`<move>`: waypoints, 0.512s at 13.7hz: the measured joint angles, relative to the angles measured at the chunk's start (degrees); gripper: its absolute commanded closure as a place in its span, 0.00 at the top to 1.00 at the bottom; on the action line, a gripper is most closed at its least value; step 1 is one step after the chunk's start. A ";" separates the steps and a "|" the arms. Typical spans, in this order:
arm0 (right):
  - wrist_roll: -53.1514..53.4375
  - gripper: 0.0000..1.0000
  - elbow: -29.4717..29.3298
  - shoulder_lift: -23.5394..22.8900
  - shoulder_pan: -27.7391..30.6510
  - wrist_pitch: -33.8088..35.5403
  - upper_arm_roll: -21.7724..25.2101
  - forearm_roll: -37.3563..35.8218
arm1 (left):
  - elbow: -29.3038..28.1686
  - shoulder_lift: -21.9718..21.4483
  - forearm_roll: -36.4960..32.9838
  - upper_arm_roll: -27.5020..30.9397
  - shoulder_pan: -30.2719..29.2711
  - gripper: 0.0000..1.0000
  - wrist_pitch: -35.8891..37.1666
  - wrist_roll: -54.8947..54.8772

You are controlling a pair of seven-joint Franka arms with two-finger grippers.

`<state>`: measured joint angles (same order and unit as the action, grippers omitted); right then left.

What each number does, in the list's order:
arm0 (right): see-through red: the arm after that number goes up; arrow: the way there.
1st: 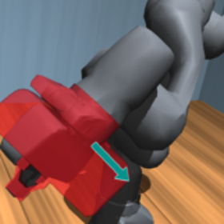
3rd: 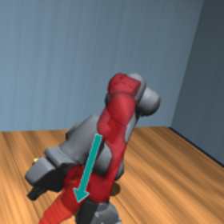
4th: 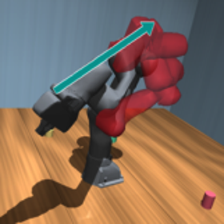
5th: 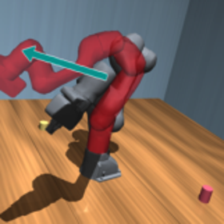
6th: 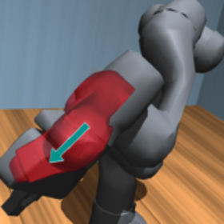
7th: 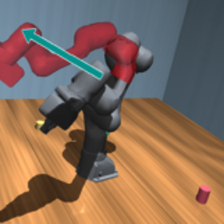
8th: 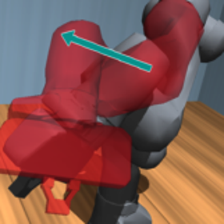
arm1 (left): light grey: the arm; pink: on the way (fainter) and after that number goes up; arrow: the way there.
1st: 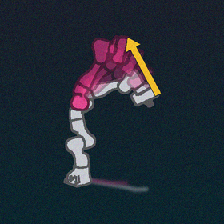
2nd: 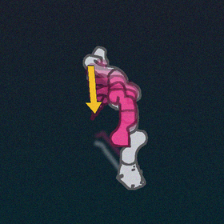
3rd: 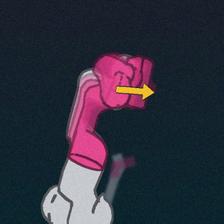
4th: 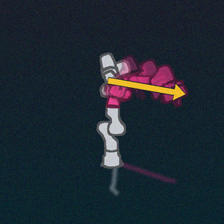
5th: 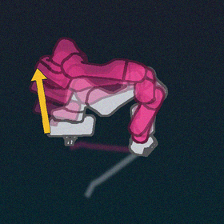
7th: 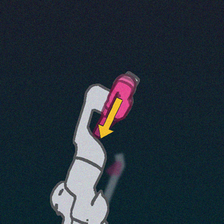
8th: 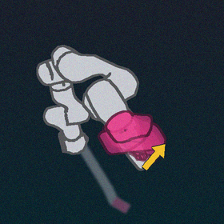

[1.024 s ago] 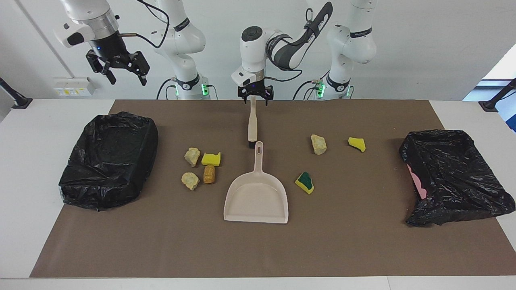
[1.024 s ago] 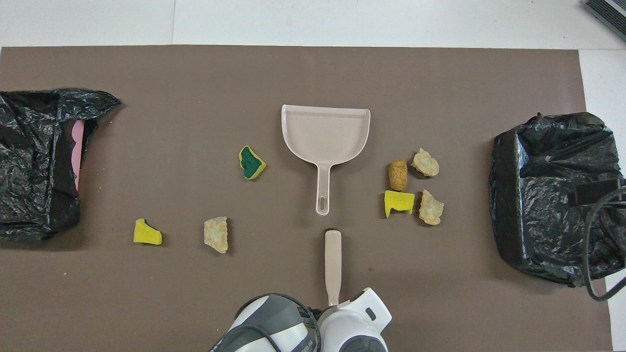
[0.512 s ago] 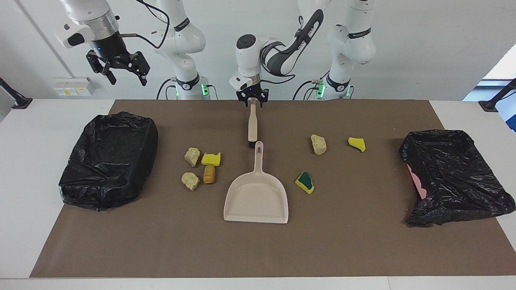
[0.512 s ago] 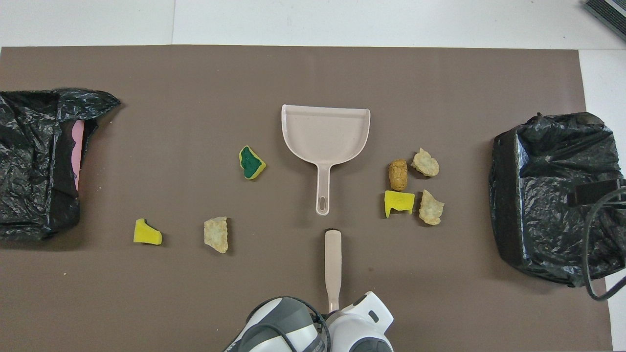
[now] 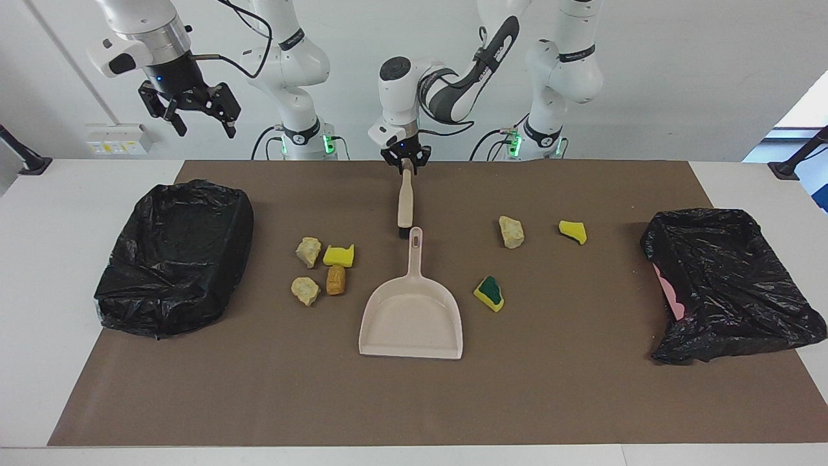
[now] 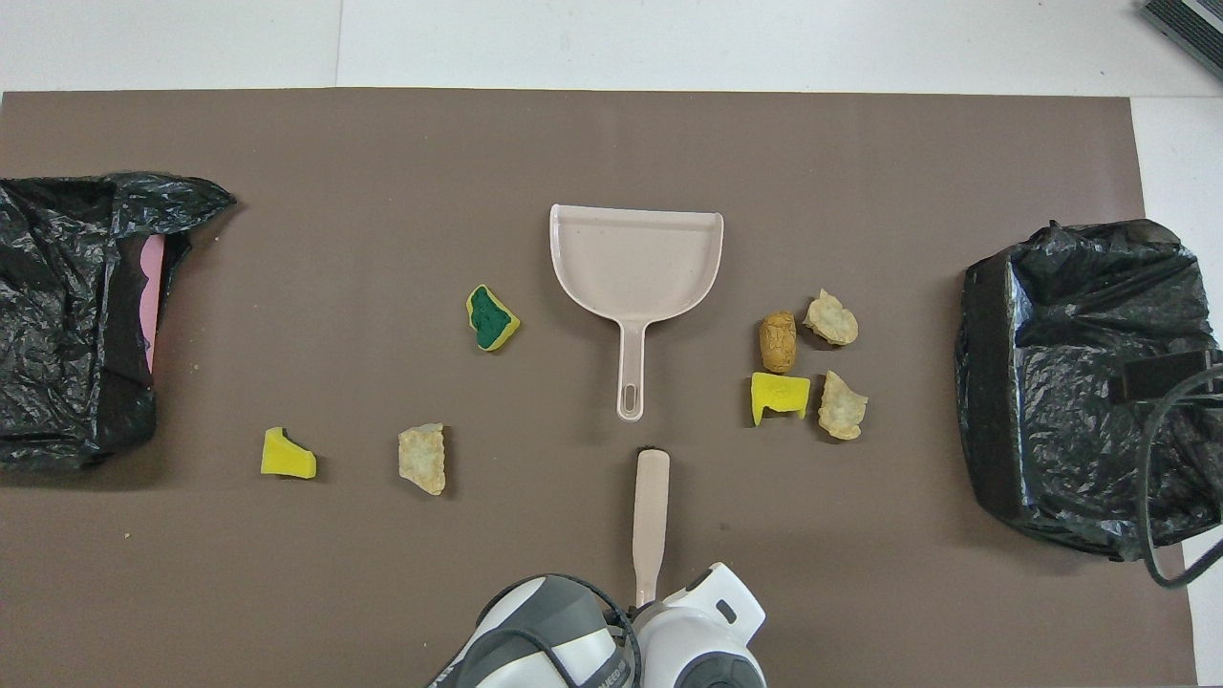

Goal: Sweep and dump trash in bin

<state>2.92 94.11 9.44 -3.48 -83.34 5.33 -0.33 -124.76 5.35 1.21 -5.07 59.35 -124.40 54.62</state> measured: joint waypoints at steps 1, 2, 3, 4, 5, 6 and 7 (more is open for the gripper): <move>0.00 1.00 0.00 0.00 0.00 0.00 0.00 0.00 | 0.03 -0.19 0.00 0.07 -0.01 0.00 0.84 0.05; 0.00 1.00 0.00 0.00 0.00 0.00 0.00 0.00 | 0.08 -0.60 0.00 0.20 -0.18 0.00 2.16 0.14; 0.00 1.00 0.00 0.00 0.00 0.00 0.00 0.00 | 0.15 -1.28 0.00 0.41 -0.58 0.00 3.84 0.15; 0.00 1.00 0.00 0.00 0.00 0.00 0.00 0.00 | 0.23 -2.31 0.00 0.76 -0.96 0.00 5.94 0.15; 0.00 1.00 0.00 0.00 -0.04 -0.01 0.00 0.00 | 0.26 -3.45 0.00 0.82 -1.58 0.00 8.01 0.15; 0.00 1.00 0.00 -0.01 -0.20 -0.04 -0.02 0.00 | 0.25 -4.50 0.00 0.88 -2.24 0.00 9.57 0.18; 0.00 1.00 0.00 -0.06 -0.54 -0.06 -0.03 -0.01 | 0.25 -5.18 -0.01 0.96 -3.21 0.00 10.32 0.38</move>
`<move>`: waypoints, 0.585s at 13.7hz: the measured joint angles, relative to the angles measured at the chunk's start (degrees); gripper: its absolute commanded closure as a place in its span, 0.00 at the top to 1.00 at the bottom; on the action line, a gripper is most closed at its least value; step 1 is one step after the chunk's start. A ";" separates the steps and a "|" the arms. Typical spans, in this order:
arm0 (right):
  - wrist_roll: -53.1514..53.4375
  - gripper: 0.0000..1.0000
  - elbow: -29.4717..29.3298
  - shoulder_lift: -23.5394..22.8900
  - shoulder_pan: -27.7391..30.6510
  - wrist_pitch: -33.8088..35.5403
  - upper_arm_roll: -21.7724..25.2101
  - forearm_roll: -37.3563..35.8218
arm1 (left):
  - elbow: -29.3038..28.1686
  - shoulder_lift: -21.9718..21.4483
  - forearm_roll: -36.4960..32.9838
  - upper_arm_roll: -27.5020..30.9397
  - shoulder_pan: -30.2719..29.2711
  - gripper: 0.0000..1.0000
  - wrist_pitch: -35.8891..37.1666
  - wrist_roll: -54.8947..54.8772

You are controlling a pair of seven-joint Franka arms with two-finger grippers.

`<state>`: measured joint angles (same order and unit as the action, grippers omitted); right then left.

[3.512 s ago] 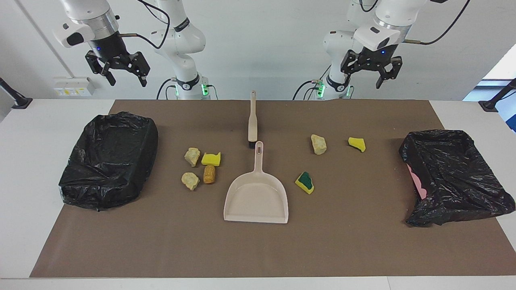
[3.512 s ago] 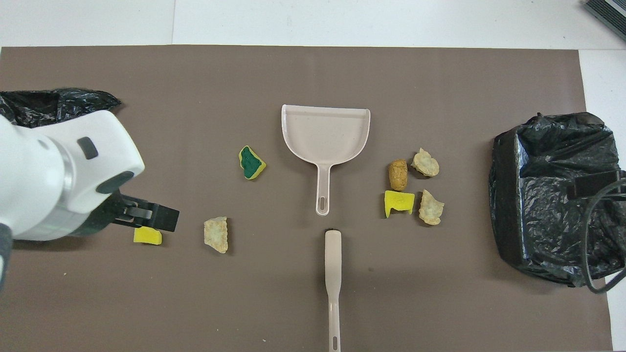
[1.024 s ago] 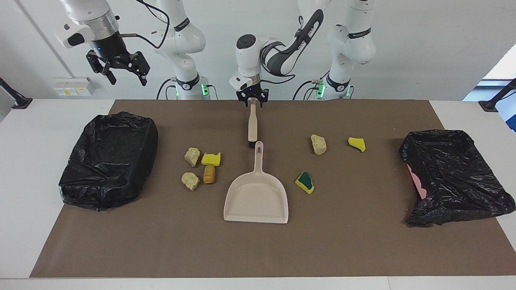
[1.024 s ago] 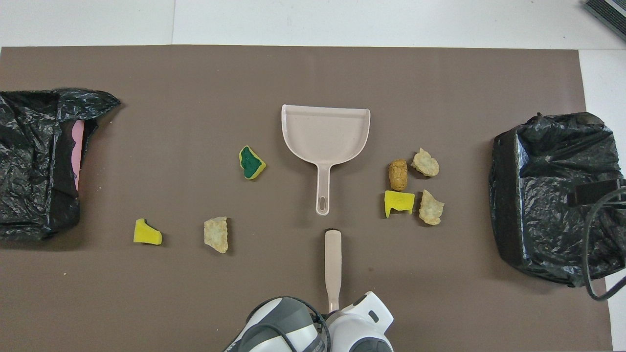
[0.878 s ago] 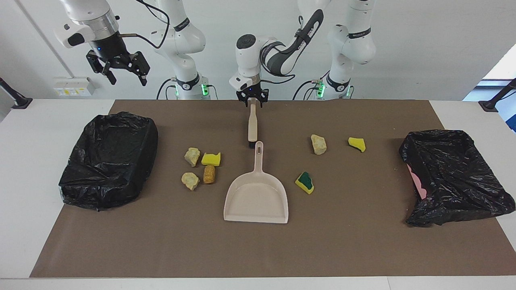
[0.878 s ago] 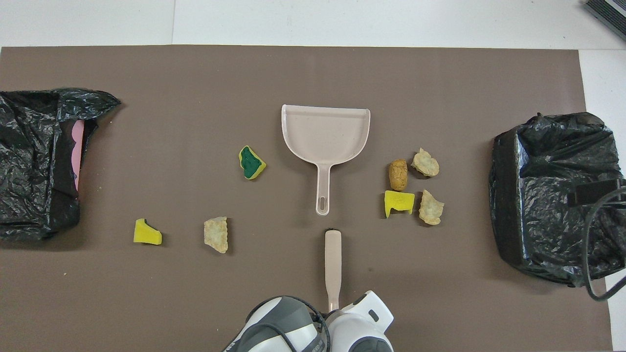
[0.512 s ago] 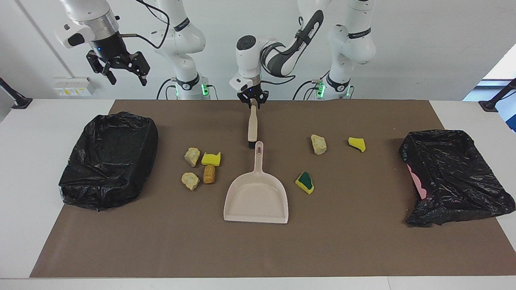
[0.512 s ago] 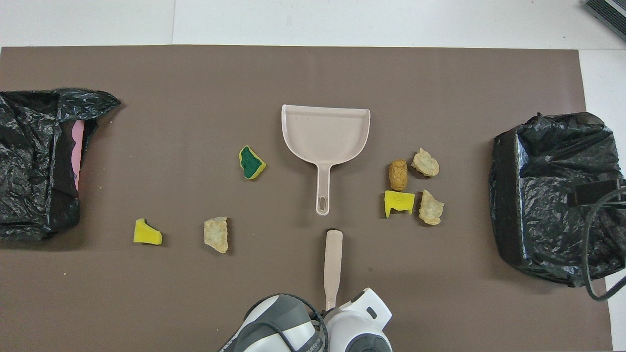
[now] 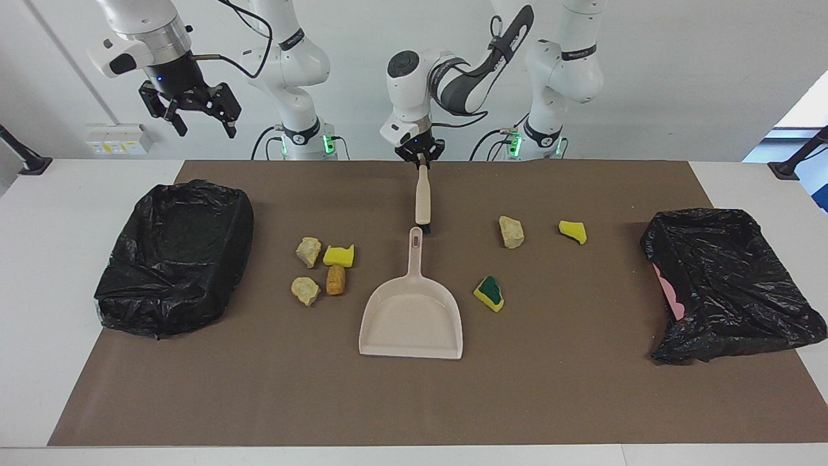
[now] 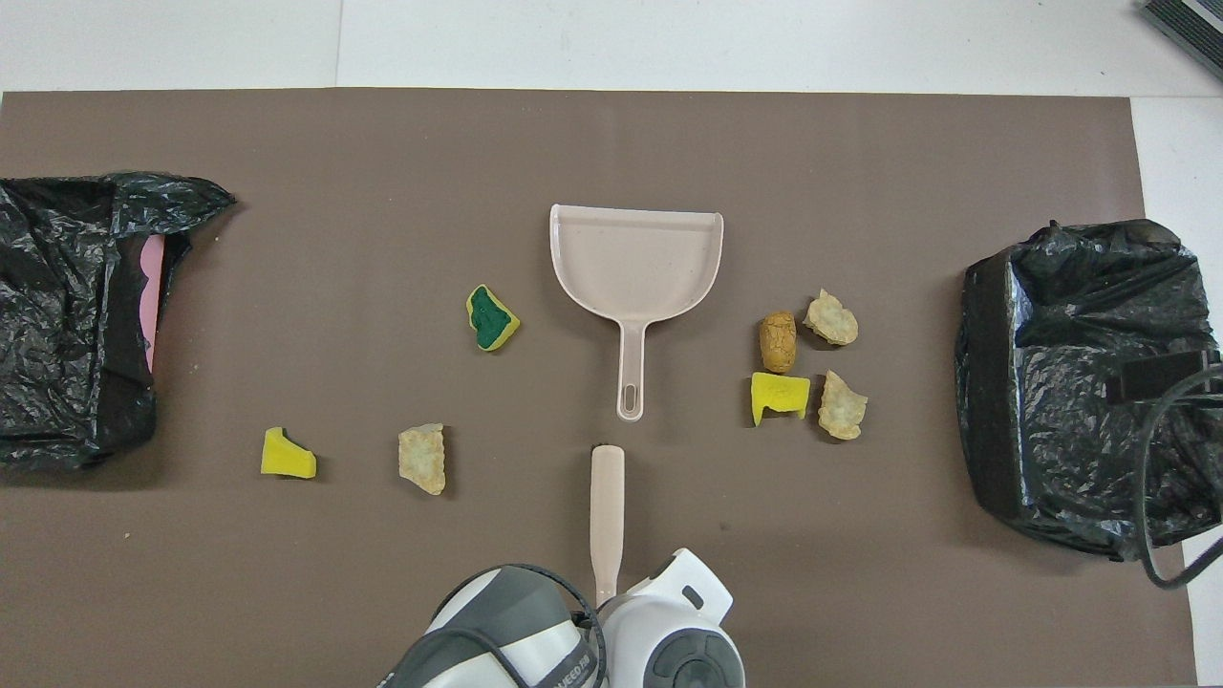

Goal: Sweep and dump trash in bin

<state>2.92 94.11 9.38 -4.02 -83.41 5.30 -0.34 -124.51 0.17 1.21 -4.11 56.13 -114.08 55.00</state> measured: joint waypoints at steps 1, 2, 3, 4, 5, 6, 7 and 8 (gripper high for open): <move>0.00 1.00 0.01 -0.22 -0.51 -0.05 -0.08 -0.02 | -0.01 -0.21 -0.01 0.07 -1.46 0.00 0.16 0.06; 0.47 1.00 0.03 -0.92 -1.49 -0.60 -0.20 -0.03 | -0.02 -0.19 -0.01 0.16 -3.69 0.00 0.16 0.06; 1.71 1.00 0.02 -1.86 -2.56 -1.68 -0.27 -0.03 | -0.01 -0.18 -0.02 0.22 -5.75 0.00 0.14 0.05; 3.34 1.00 0.01 -2.98 -3.92 -3.20 -0.32 -0.03 | 0.06 -0.16 -0.02 0.28 -7.88 0.00 0.09 0.04; 5.27 1.00 0.02 -4.38 -5.42 -5.06 -0.40 -0.02 | 0.27 -0.07 -0.03 0.34 -10.29 0.00 0.01 0.03; 7.06 1.00 0.01 -6.01 -6.80 -7.05 -0.50 -0.02 | 0.55 0.19 -0.04 0.43 -13.01 0.00 -0.67 -0.05; 8.27 1.00 -0.02 -7.61 -7.99 -8.51 -0.57 0.00 | 0.78 0.69 0.00 0.48 -15.43 0.00 -2.65 -0.18; 9.66 1.00 -0.06 -9.43 -9.33 -9.74 -0.61 0.03 | 0.99 1.57 0.02 0.51 -17.73 0.00 -6.66 -0.25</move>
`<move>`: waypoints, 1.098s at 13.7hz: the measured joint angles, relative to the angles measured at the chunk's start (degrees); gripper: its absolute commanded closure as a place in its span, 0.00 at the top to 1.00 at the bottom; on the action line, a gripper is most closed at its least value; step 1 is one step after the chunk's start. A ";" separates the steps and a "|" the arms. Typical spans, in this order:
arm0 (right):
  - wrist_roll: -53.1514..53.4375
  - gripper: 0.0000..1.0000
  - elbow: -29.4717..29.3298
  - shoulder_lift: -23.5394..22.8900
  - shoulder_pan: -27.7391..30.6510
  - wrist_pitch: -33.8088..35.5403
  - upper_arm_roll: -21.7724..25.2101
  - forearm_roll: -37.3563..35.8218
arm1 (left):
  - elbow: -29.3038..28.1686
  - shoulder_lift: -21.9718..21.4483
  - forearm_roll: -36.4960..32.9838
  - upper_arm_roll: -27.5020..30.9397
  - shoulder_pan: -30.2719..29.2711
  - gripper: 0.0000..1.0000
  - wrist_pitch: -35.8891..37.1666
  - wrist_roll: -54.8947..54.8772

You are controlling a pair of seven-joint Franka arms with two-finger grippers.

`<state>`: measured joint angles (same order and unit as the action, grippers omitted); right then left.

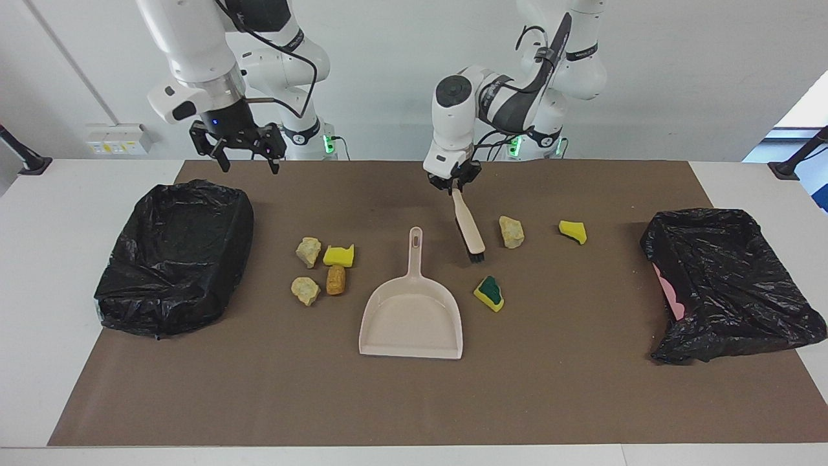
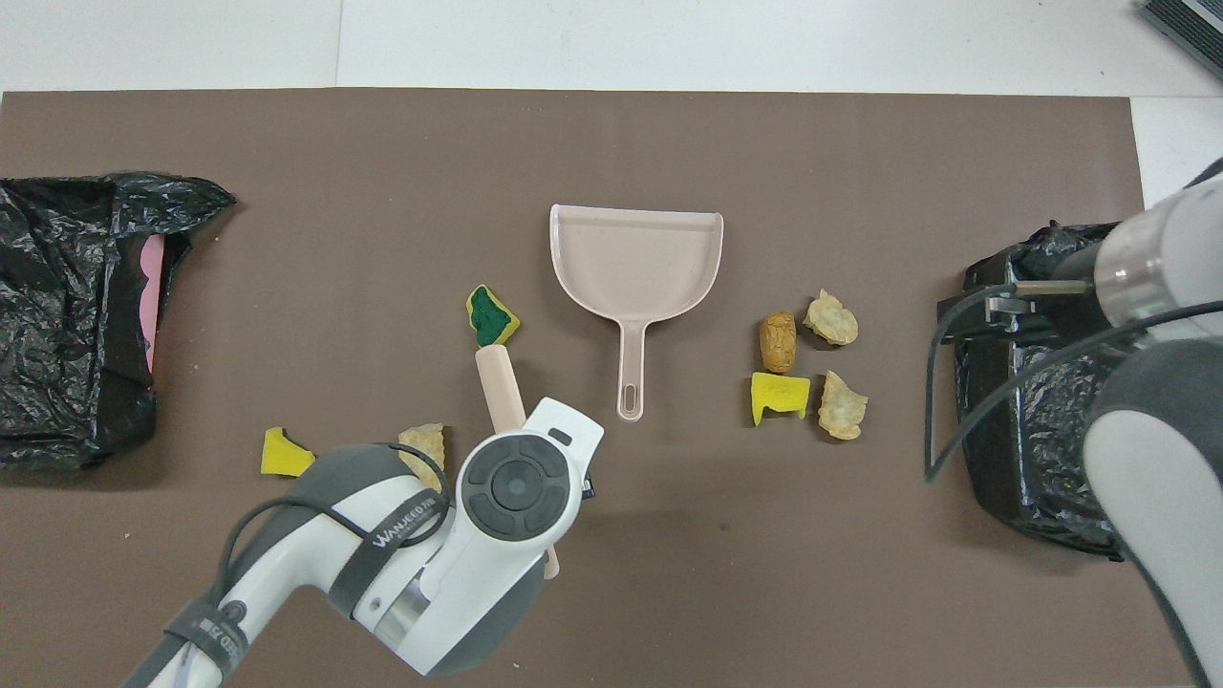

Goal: Sweep and dump trash in bin

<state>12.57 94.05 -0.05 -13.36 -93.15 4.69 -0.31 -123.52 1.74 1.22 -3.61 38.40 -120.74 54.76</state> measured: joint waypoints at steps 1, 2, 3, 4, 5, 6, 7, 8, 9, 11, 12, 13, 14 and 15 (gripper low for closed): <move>2.03 1.00 -0.11 -1.98 -1.47 -1.12 -0.04 0.03 | 0.39 1.15 0.05 0.02 -1.70 0.00 -4.00 -0.02; 4.74 1.00 -0.33 -4.19 -3.12 -2.48 -0.09 0.03 | 1.13 2.40 0.11 0.03 -2.90 0.00 -6.94 -0.02; 8.19 1.00 -0.75 -6.93 -5.11 -4.14 -0.16 0.03 | 2.52 3.76 0.17 0.02 -3.73 0.00 -8.53 0.00; 11.52 1.00 -1.45 -9.86 -7.15 -6.41 -0.27 0.17 | 4.29 5.03 0.20 -0.04 -4.44 0.00 -9.11 0.01; 14.23 1.00 -2.22 -12.69 -8.99 -9.17 -0.37 0.78 | 6.08 6.21 0.41 -0.07 -5.17 0.00 -9.81 0.06; 15.62 1.00 -2.86 -15.03 -10.26 -11.60 -0.40 1.82 | 7.38 7.32 0.90 -0.11 -6.16 0.00 -11.66 0.04; 16.01 1.00 -3.25 -16.39 -10.79 -12.96 -0.41 2.42 | 7.96 8.15 1.23 -0.12 -7.18 0.00 -13.82 -0.41; 16.03 1.00 -3.56 -17.12 -10.94 -13.35 -0.41 2.66 | 8.22 8.89 1.49 -0.18 -8.28 0.00 -15.29 -1.55; 16.03 1.00 -3.70 -17.31 -10.92 -13.35 -0.36 2.82 | 8.34 9.63 2.41 -0.23 -9.40 0.00 -16.04 -3.67; 16.03 1.00 -3.70 -17.28 -10.78 -13.35 -0.29 3.70 | 8.37 10.66 6.40 -0.32 -10.90 0.00 -16.73 -9.56; 16.03 1.00 -3.68 -17.28 -10.72 -13.35 -0.26 4.39 | 8.38 11.00 8.81 -0.34 -11.35 0.00 -16.83 -12.74; 16.03 1.00 -3.60 -17.27 -10.71 -13.35 -0.25 4.85 | 8.38 11.14 10.64 -0.40 -11.69 0.00 -16.84 -14.98; 16.13 1.00 -3.44 -17.27 -10.66 -13.35 -0.24 5.16 | 8.38 11.17 11.70 -0.43 -11.85 0.00 -16.83 -16.13; 16.17 1.00 -3.04 -17.24 -10.51 -13.55 -0.23 5.63 | 8.38 11.16 12.32 -0.46 -11.88 0.00 -16.73 -16.72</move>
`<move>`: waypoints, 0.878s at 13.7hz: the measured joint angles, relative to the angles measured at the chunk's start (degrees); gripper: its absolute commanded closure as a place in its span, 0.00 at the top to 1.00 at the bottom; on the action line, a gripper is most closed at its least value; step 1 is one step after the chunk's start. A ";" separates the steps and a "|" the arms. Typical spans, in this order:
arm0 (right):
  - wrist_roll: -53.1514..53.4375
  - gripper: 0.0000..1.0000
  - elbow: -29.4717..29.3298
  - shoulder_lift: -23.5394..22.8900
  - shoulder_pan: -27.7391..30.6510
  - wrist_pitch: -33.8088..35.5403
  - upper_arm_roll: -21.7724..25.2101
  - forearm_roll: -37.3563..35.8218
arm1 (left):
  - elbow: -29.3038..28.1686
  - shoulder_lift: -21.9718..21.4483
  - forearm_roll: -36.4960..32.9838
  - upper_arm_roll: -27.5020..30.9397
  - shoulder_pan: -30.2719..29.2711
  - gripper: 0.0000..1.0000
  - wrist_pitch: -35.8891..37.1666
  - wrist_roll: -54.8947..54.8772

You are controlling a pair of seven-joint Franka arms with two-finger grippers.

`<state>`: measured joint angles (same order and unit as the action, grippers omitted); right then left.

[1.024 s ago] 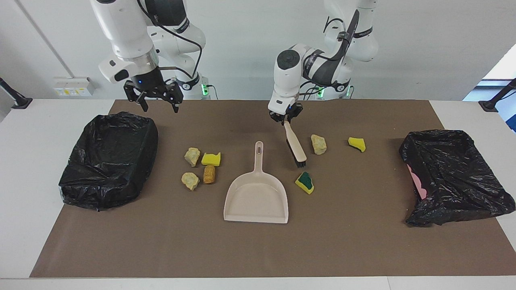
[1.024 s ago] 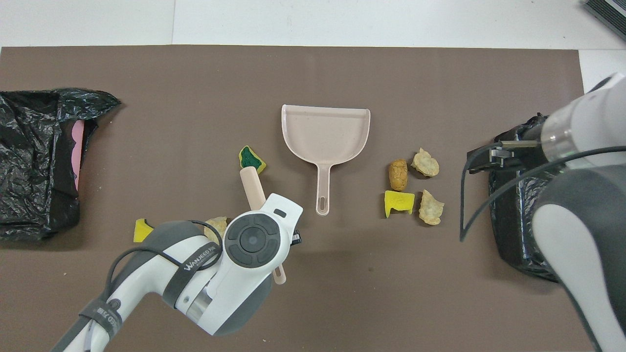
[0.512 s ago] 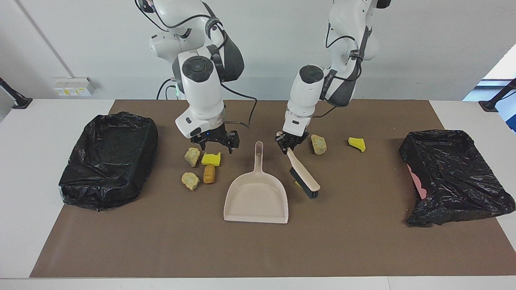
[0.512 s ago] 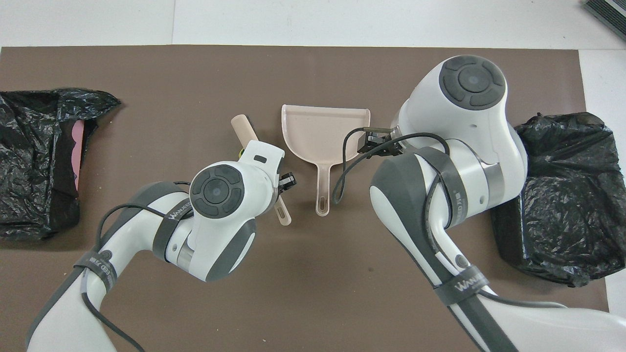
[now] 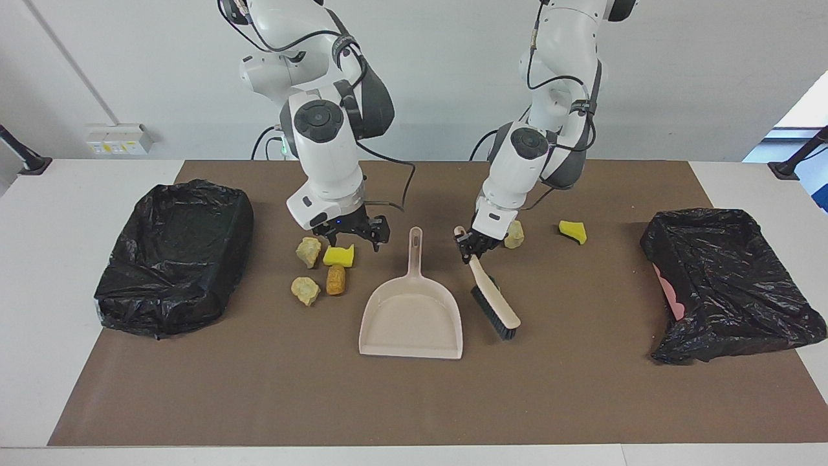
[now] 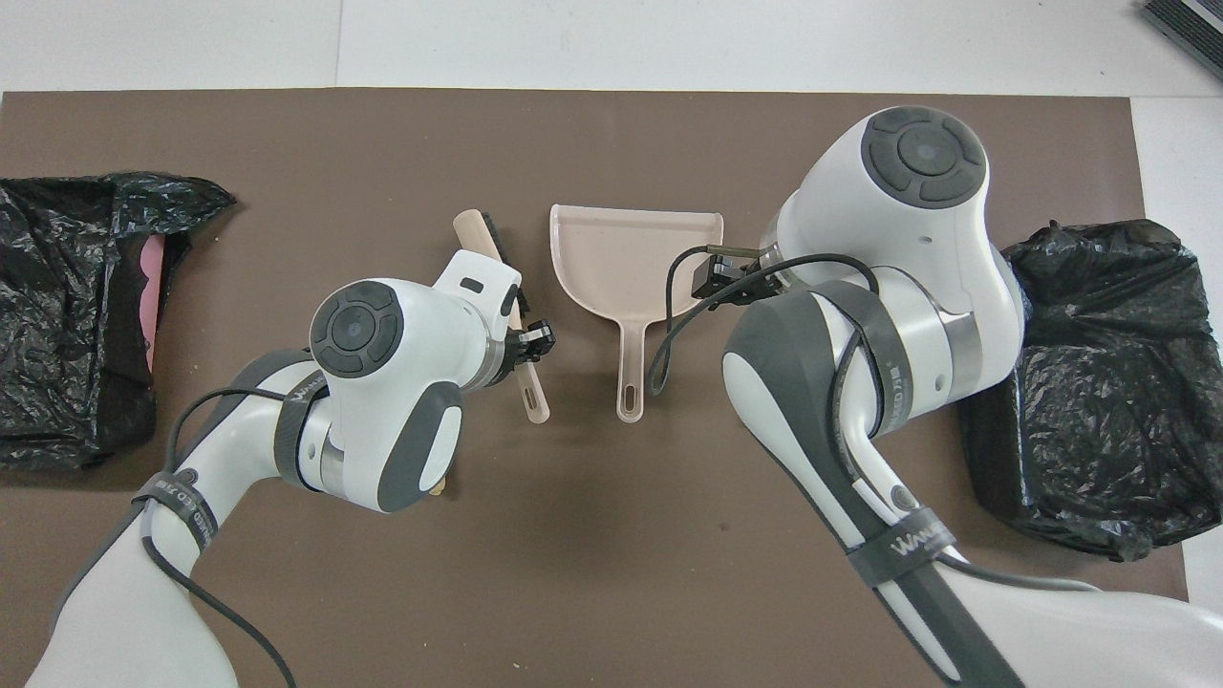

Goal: Sweep and dump trash in bin

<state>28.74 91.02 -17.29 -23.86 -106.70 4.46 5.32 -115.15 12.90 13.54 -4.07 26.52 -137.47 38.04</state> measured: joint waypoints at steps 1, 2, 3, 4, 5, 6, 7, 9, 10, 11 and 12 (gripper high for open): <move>0.00 1.00 0.59 0.13 0.06 -0.35 0.00 0.14 | -0.03 0.00 0.20 -0.16 0.00 0.00 0.41 -0.12; 0.00 1.00 1.13 0.35 -0.12 -0.38 -0.07 0.22 | -0.03 -0.01 0.25 -0.32 0.00 0.00 1.82 -0.13; 0.00 1.00 1.74 0.67 -0.69 -0.42 -0.16 0.69 | 0.00 -0.12 0.27 -0.40 0.01 0.00 4.62 -0.15; 0.00 1.00 2.53 1.08 -1.42 -0.80 -0.25 1.36 | 0.05 -0.36 0.28 -0.37 0.00 0.00 7.97 -0.20; 0.00 1.00 3.42 1.48 -2.25 -1.82 -0.30 1.68 | 0.08 -0.79 0.28 -0.29 -0.01 0.00 11.70 -0.32; 0.00 1.00 4.21 1.84 -3.03 -2.63 -0.34 1.81 | 0.11 -1.48 0.28 -0.15 -0.05 0.00 15.66 -0.79; 0.01 1.00 4.67 1.98 -3.59 -2.84 -0.35 1.86 | 0.11 -2.26 0.28 -0.03 -0.17 0.00 19.32 -1.34; 0.06 1.00 5.63 1.75 -4.76 -3.80 -0.38 1.91 | 0.07 -3.60 0.29 0.07 -1.14 0.00 26.34 -2.19; 0.29 1.00 6.11 1.36 -5.60 -5.02 -0.40 1.91 | 0.06 -4.14 0.29 0.07 -1.84 0.00 29.77 -2.73; 0.80 1.00 6.48 0.76 -6.40 -6.22 -0.40 1.91 | 0.06 -4.81 0.29 0.10 -2.61 0.00 32.99 -3.48; 1.18 1.00 6.62 -0.06 -7.23 -7.15 -0.41 1.91 | 0.06 -5.56 0.29 0.10 -3.44 0.00 35.65 -4.02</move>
<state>29.92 97.64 -17.34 -31.09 -113.85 4.05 7.23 -115.08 7.34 13.83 -3.97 23.08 -101.82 34.02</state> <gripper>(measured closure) 0.000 0.749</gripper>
